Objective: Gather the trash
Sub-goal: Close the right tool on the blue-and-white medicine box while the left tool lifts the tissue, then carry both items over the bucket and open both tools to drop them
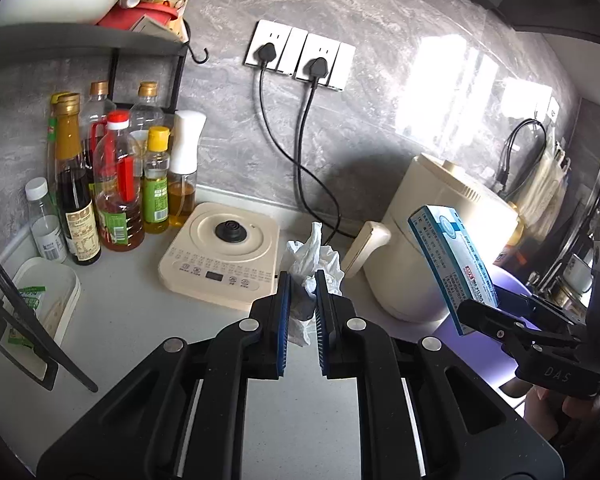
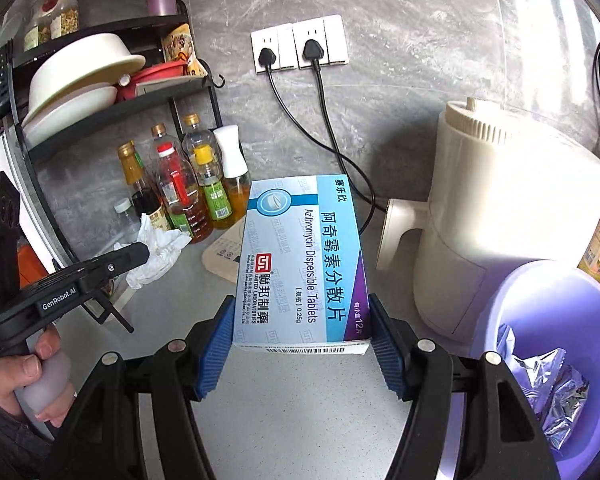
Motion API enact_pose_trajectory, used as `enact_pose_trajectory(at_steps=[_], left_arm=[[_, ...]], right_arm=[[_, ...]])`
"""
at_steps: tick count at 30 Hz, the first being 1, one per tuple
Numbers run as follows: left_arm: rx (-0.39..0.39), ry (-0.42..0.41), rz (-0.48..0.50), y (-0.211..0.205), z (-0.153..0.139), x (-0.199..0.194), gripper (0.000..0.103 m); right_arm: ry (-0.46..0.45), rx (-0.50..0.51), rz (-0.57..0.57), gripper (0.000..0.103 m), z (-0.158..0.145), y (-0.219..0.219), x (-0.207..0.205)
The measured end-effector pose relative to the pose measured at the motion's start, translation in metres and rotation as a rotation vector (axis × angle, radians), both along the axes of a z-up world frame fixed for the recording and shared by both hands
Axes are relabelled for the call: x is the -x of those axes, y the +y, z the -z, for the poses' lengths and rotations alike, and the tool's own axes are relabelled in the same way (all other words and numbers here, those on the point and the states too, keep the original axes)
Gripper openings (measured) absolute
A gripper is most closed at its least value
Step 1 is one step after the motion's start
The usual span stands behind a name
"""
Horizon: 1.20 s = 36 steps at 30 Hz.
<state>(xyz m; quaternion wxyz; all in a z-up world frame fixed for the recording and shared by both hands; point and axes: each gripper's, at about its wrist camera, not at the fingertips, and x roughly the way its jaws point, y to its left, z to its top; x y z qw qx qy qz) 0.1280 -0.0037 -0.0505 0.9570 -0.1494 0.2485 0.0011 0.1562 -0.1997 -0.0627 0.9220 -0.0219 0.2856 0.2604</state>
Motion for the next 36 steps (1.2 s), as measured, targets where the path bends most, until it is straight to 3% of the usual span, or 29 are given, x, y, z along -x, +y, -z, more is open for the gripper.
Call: enact_pose_trajectory(at_steps=[13,20,25,28,32,33,34,36], left_arm=[[0.012,-0.078,0.122,-0.045,-0.023,-0.013,0.012],[0.023,-0.093,0.215,-0.079,-0.027,-0.032,0.012],[0.023,-0.119,0.273,-0.103,-0.036,-0.045,0.012],[0.020,-0.128,0.306,-0.116,-0.041,-0.050,0.012],[0.019,-0.133,0.349,-0.133,-0.044,-0.057,0.012],[0.019,-0.131,0.362,-0.139,-0.045,-0.059,0.012],[0.018,-0.130,0.375,-0.144,-0.045,-0.062,0.012],[0.019,-0.126,0.407,-0.157,-0.045,-0.066,0.012]], right_arm=[[-0.087,-0.054,0.166,0.062,-0.037,-0.071,0.016],[-0.099,-0.140,0.149,0.062,-0.053,-0.103,0.030],[-0.168,-0.198,0.178,0.062,-0.078,-0.129,0.041],[-0.207,-0.178,0.240,0.062,-0.085,-0.145,0.042],[-0.175,-0.159,0.307,0.063,-0.083,-0.166,0.035],[-0.170,-0.142,0.312,0.065,-0.081,-0.169,0.035],[-0.172,-0.131,0.317,0.080,-0.080,-0.172,0.036],[-0.215,-0.155,0.354,0.094,-0.080,-0.185,0.046]])
